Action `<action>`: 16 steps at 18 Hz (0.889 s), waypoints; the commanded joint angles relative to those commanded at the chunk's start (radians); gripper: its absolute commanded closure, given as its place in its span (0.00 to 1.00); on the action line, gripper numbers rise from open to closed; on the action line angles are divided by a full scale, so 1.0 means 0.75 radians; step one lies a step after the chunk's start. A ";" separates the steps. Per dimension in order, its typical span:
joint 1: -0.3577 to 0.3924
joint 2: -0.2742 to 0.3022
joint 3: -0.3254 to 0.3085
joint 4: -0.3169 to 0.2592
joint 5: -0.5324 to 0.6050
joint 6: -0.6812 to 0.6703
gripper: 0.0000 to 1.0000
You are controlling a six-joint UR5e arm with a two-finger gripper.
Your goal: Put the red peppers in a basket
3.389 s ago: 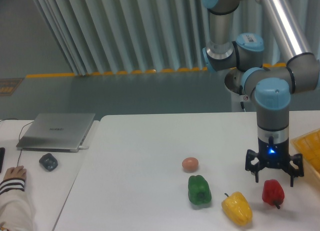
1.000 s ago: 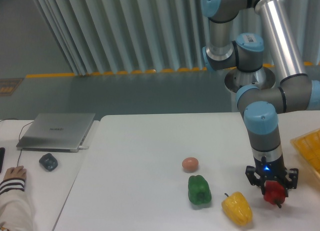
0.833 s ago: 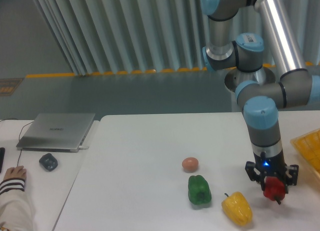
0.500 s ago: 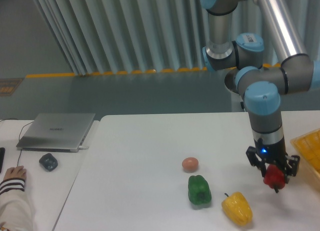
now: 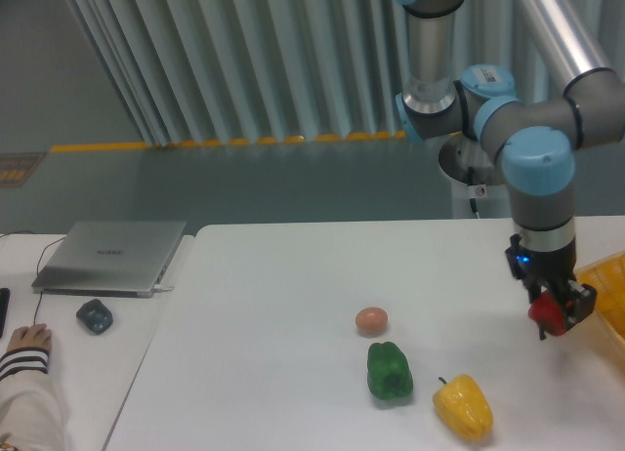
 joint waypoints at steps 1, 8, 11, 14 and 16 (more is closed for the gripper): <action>0.012 0.014 0.000 -0.010 0.000 0.035 0.52; 0.151 0.029 -0.006 -0.025 0.000 0.403 0.52; 0.160 0.021 -0.008 -0.027 0.014 0.395 0.51; 0.176 0.021 -0.029 -0.025 0.014 0.389 0.46; 0.190 0.019 -0.043 -0.023 0.010 0.393 0.29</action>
